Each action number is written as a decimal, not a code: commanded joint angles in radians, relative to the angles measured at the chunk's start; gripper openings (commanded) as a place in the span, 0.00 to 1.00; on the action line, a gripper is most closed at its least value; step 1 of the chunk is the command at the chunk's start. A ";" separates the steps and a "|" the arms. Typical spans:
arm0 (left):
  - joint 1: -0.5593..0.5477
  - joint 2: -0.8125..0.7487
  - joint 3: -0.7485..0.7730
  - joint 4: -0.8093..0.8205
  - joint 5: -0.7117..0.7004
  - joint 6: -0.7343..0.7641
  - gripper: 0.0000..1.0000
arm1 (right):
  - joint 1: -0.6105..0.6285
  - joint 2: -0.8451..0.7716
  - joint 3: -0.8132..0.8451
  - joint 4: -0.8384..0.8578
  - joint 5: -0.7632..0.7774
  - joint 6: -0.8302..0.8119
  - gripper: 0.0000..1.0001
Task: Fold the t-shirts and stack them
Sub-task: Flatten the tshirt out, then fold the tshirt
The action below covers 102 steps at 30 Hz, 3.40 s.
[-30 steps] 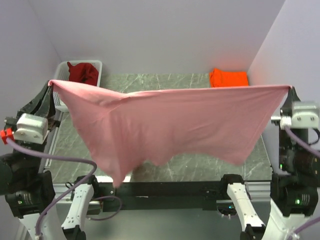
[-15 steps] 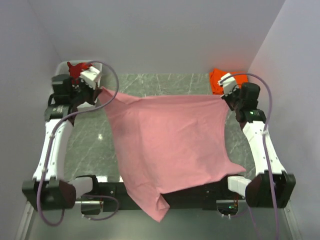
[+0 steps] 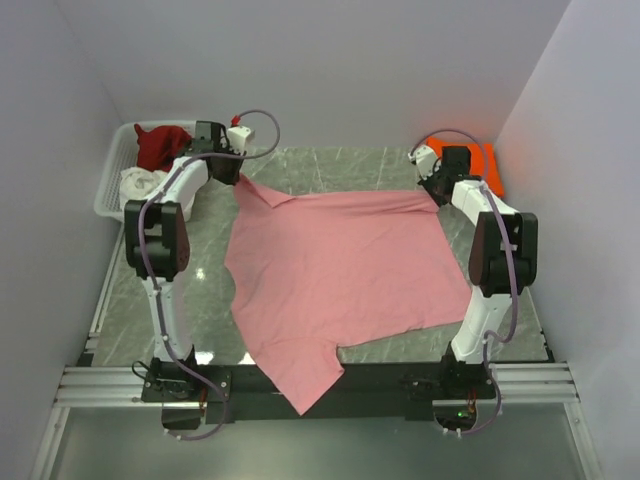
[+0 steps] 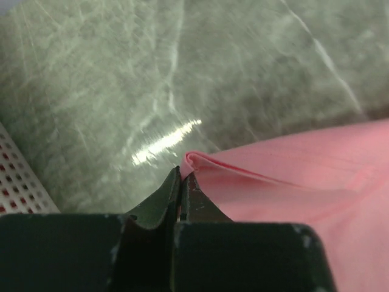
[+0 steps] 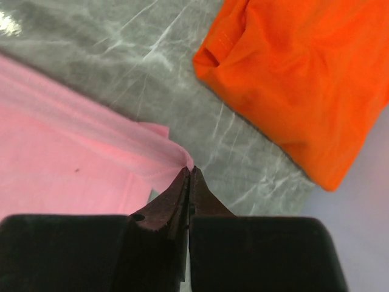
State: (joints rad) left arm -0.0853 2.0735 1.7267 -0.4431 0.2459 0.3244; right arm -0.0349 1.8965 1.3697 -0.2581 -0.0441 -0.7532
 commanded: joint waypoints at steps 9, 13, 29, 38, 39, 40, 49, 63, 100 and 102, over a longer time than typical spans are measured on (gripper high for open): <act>0.004 0.122 0.251 -0.152 -0.028 -0.005 0.01 | 0.009 0.165 0.270 -0.101 0.056 -0.001 0.00; 0.002 -0.005 0.111 -0.149 0.056 0.007 0.01 | 0.007 0.155 0.264 -0.127 0.009 -0.041 0.00; -0.093 -0.446 -0.352 -0.313 0.119 -0.015 0.07 | -0.042 0.019 0.105 -0.119 -0.092 -0.225 0.00; -0.162 -0.532 -0.608 -0.269 0.069 -0.093 0.01 | -0.046 -0.013 -0.072 -0.058 -0.068 -0.331 0.00; -0.163 -0.518 -0.616 -0.272 0.067 -0.096 0.01 | -0.046 -0.001 -0.075 -0.056 -0.062 -0.328 0.00; -0.165 -0.509 -0.622 -0.269 0.056 -0.103 0.01 | -0.045 0.007 -0.073 -0.059 -0.054 -0.327 0.00; -0.139 -0.446 -0.491 -0.331 0.116 -0.137 0.01 | -0.043 0.010 0.017 -0.118 -0.062 -0.301 0.00; -0.166 -0.523 -0.521 -0.442 0.250 -0.142 0.01 | -0.046 -0.027 -0.053 -0.135 -0.054 -0.334 0.00; -0.068 -0.156 -0.299 -0.365 0.089 -0.242 0.31 | 0.078 0.068 0.114 -0.334 -0.014 -0.100 0.35; -0.064 -0.113 -0.276 -0.391 0.035 -0.223 0.29 | 0.084 0.096 0.109 -0.319 0.019 -0.094 0.35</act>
State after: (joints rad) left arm -0.1555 1.9259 1.3857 -0.8131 0.3668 0.1131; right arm 0.0330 1.9591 1.4929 -0.6163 -0.0887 -0.8993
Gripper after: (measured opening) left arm 0.301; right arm 0.356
